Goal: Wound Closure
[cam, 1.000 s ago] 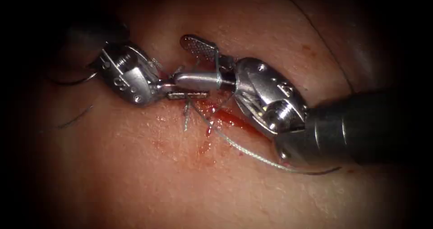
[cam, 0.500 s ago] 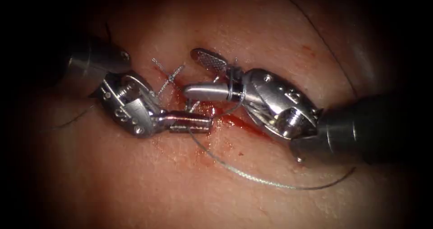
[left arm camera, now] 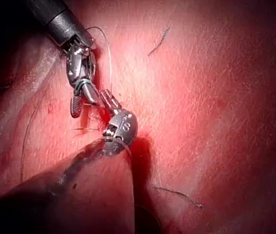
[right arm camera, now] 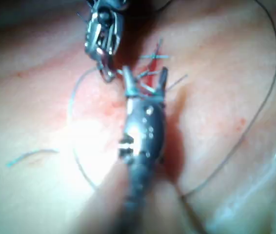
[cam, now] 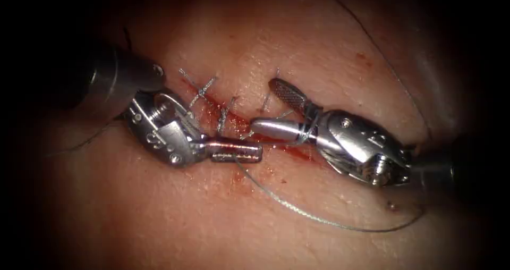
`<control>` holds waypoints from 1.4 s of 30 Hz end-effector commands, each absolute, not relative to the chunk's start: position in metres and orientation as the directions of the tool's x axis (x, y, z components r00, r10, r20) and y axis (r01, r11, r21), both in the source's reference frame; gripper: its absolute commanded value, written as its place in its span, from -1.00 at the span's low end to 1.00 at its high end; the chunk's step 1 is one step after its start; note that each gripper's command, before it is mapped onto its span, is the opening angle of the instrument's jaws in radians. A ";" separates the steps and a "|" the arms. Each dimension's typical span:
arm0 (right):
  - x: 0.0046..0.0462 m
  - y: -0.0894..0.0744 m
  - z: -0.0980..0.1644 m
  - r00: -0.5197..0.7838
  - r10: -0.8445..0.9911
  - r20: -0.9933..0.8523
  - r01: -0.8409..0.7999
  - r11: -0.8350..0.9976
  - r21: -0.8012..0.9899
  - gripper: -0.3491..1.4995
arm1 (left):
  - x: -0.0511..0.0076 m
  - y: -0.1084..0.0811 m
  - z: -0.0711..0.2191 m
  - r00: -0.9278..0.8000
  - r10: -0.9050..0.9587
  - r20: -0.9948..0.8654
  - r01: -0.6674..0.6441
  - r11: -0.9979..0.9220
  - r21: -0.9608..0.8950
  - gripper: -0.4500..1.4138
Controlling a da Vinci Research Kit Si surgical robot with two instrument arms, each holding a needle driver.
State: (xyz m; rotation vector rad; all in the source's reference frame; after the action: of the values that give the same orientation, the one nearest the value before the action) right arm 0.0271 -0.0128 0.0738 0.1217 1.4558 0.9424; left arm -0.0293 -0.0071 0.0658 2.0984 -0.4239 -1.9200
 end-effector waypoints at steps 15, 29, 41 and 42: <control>0.0265 -0.014 0.079 -0.136 0.718 -0.683 -0.602 0.488 0.632 0.40 | -0.0317 -0.005 0.069 0.045 -0.365 -0.930 -0.037 -0.931 0.363 -1.00; 0.0298 -0.013 0.081 -0.115 0.768 -0.630 -0.573 0.467 0.674 0.42 | -0.0311 -0.005 0.069 0.033 -0.365 -0.930 -0.033 -0.931 0.364 -1.00; 0.0295 -0.013 0.081 -0.099 0.776 -0.623 -0.565 0.472 0.677 -1.00 | -0.0300 -0.005 0.068 0.020 -0.364 -0.931 -0.033 -0.931 0.363 -1.00; 0.0295 -0.013 0.081 -0.099 0.776 -0.623 -0.565 0.472 0.677 -1.00 | -0.0300 -0.005 0.068 0.020 -0.364 -0.931 -0.033 -0.931 0.363 -1.00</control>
State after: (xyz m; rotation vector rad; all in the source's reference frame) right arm 0.0287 -0.0125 0.0808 0.2142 1.2259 1.1462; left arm -0.0289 -0.0050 0.0678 2.0523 -0.4140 -2.0100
